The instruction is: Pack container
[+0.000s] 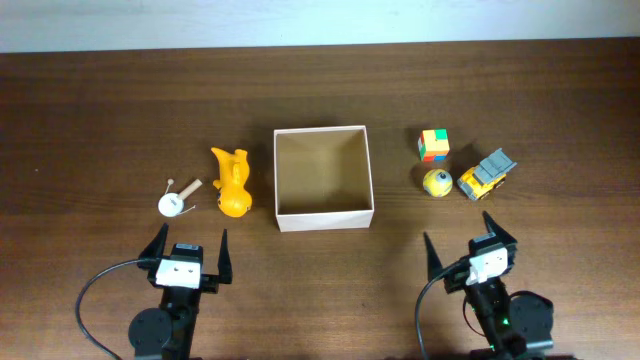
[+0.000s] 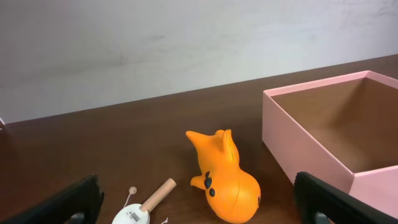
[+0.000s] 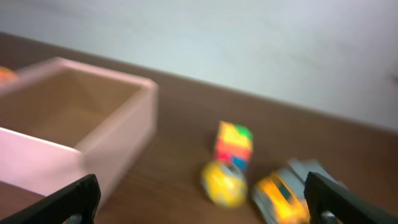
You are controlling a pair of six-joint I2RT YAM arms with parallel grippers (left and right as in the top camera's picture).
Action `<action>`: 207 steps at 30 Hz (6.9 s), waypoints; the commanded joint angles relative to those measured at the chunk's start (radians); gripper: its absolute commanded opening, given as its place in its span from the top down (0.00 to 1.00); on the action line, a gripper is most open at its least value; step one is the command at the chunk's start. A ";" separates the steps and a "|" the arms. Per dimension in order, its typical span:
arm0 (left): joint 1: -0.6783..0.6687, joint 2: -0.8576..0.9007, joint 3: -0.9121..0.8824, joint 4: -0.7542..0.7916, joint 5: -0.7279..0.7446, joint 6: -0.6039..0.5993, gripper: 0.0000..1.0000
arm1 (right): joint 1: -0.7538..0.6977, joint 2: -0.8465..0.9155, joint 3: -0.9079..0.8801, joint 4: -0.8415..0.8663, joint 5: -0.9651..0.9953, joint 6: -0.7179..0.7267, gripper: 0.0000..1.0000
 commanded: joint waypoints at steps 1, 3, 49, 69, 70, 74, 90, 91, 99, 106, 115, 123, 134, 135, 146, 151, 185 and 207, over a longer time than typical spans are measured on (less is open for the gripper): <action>0.003 -0.008 -0.005 -0.003 -0.007 0.016 0.01 | -0.006 -0.011 -0.002 0.079 -0.246 -0.006 0.01; 0.003 -0.008 -0.005 -0.003 -0.007 0.016 0.01 | -0.006 -0.011 0.012 0.113 -0.244 0.051 0.01; 0.003 -0.008 -0.005 -0.003 -0.007 0.016 0.01 | 0.001 1.618 1.314 -0.470 0.266 0.224 0.01; 0.003 -0.008 -0.005 -0.003 -0.007 0.016 0.01 | -0.002 1.965 1.314 -0.397 0.179 0.154 0.01; 0.003 -0.008 -0.005 -0.003 -0.007 0.017 0.01 | -0.003 1.977 1.314 -0.391 0.181 0.154 0.01; 0.003 -0.008 -0.005 -0.003 -0.007 0.016 0.01 | -0.020 2.004 1.314 -0.370 0.183 0.168 0.01; 0.003 -0.008 -0.005 -0.003 -0.007 0.017 0.01 | -0.072 2.008 1.314 -0.347 0.158 0.182 0.18; 0.003 -0.008 -0.005 -0.003 -0.007 0.017 0.01 | -0.072 2.008 1.314 -0.343 0.142 0.173 0.18; 0.003 -0.008 -0.005 -0.003 -0.007 0.016 0.01 | -0.072 2.013 1.313 -0.341 0.126 0.169 0.18; 0.003 -0.008 -0.005 -0.003 -0.007 0.016 0.01 | -0.072 2.051 1.313 -0.341 0.106 0.169 0.22; 0.003 -0.008 -0.005 -0.003 -0.007 0.016 0.01 | -0.072 2.051 1.313 -0.339 0.115 0.165 0.32; 0.003 -0.008 -0.005 -0.003 -0.007 0.016 0.01 | -0.072 2.051 1.313 -0.328 0.115 0.166 0.46; 0.003 -0.008 -0.005 -0.003 -0.007 0.016 0.01 | -0.072 2.042 1.399 -0.409 0.106 0.177 0.47; 0.003 -0.008 -0.005 -0.003 -0.007 0.016 0.01 | -0.072 2.041 1.425 -0.435 0.106 0.177 0.47; 0.003 -0.008 -0.005 -0.003 -0.007 0.016 0.01 | -0.072 2.041 1.572 -0.579 0.107 0.159 0.31; 0.003 -0.008 -0.005 -0.003 -0.007 0.017 0.01 | -0.072 2.046 1.543 -0.558 0.111 0.092 0.22; 0.003 -0.008 -0.005 -0.003 -0.007 0.016 0.01 | -0.072 2.200 1.541 -0.575 0.104 0.061 0.49; 0.003 -0.008 -0.005 -0.003 -0.007 0.016 0.01 | -0.072 2.177 1.841 -0.810 -0.113 0.068 0.52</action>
